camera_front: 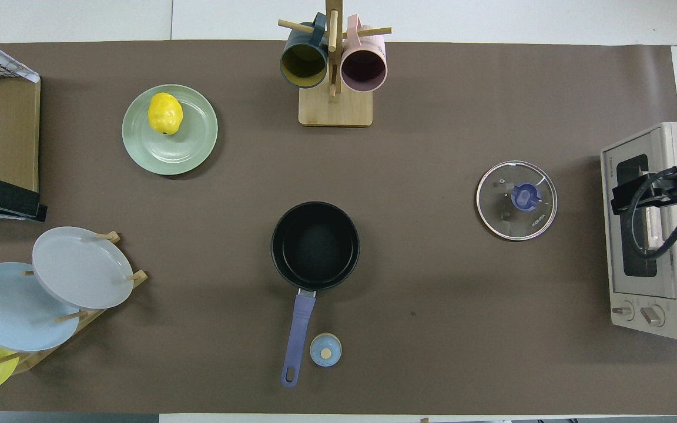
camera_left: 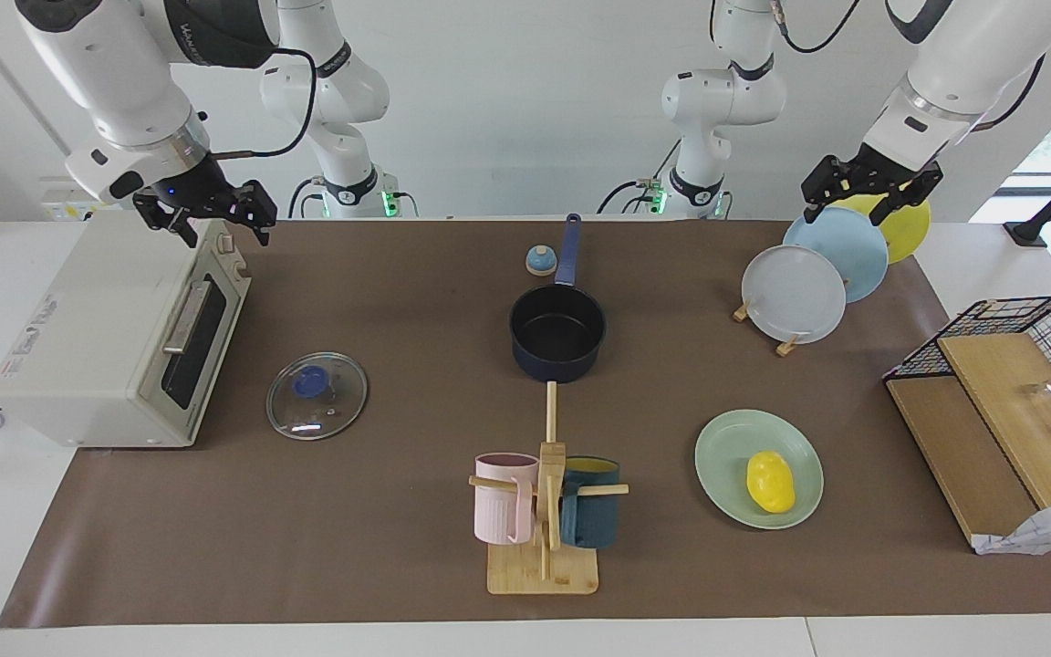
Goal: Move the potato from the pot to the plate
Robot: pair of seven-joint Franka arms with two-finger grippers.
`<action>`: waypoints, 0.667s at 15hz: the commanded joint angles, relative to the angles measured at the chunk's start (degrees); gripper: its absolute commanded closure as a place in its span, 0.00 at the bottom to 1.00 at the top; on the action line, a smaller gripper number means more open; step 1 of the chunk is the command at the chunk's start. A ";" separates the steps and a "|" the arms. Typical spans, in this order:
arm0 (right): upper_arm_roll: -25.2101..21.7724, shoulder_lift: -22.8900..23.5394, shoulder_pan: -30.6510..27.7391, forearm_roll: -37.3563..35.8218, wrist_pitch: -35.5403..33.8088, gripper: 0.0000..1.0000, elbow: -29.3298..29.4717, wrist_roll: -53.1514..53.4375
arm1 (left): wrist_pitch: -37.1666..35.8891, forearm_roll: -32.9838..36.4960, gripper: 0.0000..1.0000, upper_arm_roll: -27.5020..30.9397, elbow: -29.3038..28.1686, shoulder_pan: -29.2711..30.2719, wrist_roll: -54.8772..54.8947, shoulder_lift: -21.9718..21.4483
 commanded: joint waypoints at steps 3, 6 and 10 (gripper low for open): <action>0.29 -0.75 -0.24 0.89 0.49 0.00 -0.75 0.72 | 0.42 0.49 0.00 -0.54 0.39 0.11 -0.84 0.52; 0.37 -0.75 -0.24 0.89 0.49 0.00 -0.75 0.63 | 0.59 -0.13 0.00 -2.73 1.71 2.57 -0.84 1.48; 0.46 -0.75 -0.24 0.89 0.49 0.00 -0.75 0.72 | 0.59 -0.04 0.00 -2.56 1.36 2.57 -0.75 1.05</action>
